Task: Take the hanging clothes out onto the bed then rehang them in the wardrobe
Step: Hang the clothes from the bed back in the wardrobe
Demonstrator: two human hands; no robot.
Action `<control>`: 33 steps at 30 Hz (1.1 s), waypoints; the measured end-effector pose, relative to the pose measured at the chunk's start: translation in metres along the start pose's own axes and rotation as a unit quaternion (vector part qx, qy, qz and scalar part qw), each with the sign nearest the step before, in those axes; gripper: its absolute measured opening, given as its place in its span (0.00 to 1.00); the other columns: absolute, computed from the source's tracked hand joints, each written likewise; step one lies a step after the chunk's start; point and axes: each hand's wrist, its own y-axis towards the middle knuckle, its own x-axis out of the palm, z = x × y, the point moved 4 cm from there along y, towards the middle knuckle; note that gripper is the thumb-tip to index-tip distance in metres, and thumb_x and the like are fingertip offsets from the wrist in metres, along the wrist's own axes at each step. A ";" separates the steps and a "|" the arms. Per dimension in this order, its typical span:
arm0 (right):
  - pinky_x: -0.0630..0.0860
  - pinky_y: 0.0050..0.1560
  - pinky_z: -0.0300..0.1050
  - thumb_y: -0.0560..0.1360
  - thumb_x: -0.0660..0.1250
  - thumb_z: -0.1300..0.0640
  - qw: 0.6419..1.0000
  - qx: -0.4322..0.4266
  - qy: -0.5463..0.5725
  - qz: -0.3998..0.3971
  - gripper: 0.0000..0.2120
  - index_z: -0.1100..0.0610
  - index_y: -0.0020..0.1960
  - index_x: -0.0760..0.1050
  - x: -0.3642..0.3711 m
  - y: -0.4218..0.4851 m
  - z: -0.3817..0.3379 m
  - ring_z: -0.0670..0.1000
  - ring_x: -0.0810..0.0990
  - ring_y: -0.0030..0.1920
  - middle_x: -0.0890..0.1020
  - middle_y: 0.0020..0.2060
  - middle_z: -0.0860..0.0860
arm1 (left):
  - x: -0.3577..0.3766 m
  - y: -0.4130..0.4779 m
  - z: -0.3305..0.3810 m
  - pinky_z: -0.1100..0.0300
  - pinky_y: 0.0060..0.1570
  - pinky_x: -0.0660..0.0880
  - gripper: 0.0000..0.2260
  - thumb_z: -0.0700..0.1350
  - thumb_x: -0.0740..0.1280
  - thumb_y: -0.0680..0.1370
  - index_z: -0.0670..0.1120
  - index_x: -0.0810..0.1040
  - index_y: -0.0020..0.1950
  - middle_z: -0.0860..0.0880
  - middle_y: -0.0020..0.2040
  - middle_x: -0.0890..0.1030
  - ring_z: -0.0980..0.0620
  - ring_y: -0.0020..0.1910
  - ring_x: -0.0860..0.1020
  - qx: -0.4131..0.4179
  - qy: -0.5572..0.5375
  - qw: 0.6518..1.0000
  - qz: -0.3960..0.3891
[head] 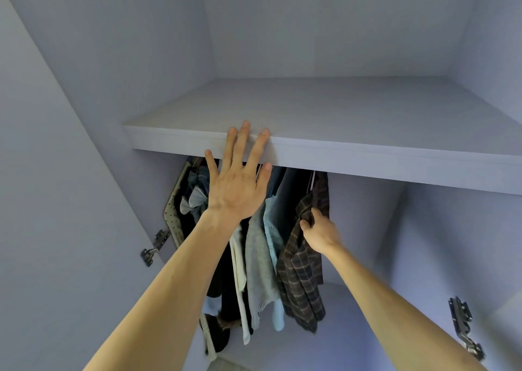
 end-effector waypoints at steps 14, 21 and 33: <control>0.59 0.70 0.35 0.81 0.61 0.51 0.950 -0.309 -0.046 -0.004 0.21 0.46 0.74 0.68 0.066 -0.205 -0.044 0.44 0.61 0.74 0.67 0.74 0.42 | -0.017 -0.327 -0.097 0.39 0.77 0.42 0.25 0.55 0.59 0.83 0.58 0.57 0.80 0.52 0.82 0.51 0.50 0.81 0.42 -0.290 -0.013 0.940 -0.179; 0.60 0.74 0.41 0.78 0.61 0.47 0.846 -0.502 -0.045 -0.175 0.20 0.45 0.70 0.73 0.181 -0.381 -0.113 0.45 0.64 0.74 0.72 0.71 0.43 | -0.125 -0.610 -0.097 0.42 0.77 0.48 0.27 0.57 0.60 0.81 0.60 0.58 0.79 0.53 0.81 0.55 0.51 0.81 0.47 -0.556 0.011 0.813 -0.176; 0.50 0.76 0.37 0.81 0.58 0.41 0.442 -0.764 -0.097 -0.460 0.20 0.38 0.72 0.68 0.289 -0.785 -0.104 0.41 0.51 0.78 0.62 0.75 0.37 | -0.307 -1.011 0.171 0.43 0.76 0.54 0.25 0.59 0.57 0.82 0.57 0.60 0.79 0.52 0.81 0.57 0.50 0.80 0.54 -0.894 0.083 0.440 -0.017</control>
